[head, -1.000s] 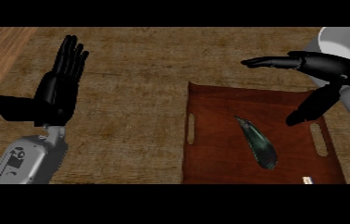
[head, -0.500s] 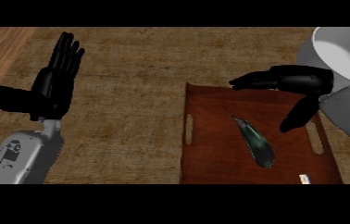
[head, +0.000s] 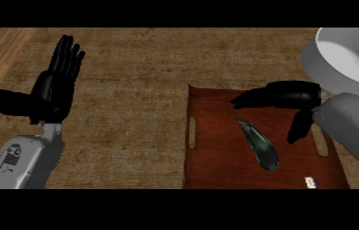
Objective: Pick the eggplant from the tray and place it in the pot
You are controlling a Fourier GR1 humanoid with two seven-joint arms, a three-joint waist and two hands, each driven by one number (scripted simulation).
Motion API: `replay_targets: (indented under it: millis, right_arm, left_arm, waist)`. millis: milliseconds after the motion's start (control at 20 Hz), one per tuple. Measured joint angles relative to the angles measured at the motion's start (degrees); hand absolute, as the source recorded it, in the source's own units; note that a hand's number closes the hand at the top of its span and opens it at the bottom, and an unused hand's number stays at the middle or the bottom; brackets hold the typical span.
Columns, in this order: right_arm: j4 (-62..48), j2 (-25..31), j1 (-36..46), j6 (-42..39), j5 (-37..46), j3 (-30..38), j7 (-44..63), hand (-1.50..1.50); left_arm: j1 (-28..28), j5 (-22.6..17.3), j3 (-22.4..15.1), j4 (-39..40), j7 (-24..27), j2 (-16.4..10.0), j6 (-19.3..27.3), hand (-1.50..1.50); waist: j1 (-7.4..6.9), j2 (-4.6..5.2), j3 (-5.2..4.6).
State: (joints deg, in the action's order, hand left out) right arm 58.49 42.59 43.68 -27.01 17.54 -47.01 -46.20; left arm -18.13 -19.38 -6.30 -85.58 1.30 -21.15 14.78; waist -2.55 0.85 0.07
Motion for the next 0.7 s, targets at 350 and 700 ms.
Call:
replay_targets:
  millis: [350, 700]
  right_arm:
    - [-3.72, -1.87, 0.57, 3.82, 0.24, -3.26, -4.88, -1.50]
    - [-8.68, -4.96, 1.46, 6.44, 3.35, -4.83, -6.20, -1.50]
  left_arm:
    - [-0.40, 0.47, 1.03, 0.82, -0.14, 0.20, -0.06, 0.00]
    - [1.03, 1.24, 1.82, 0.54, 0.16, 0.80, -0.71, 0.00]
  waist:
    - [0.84, -0.27, -0.02]
    - [1.38, -0.53, -0.05]
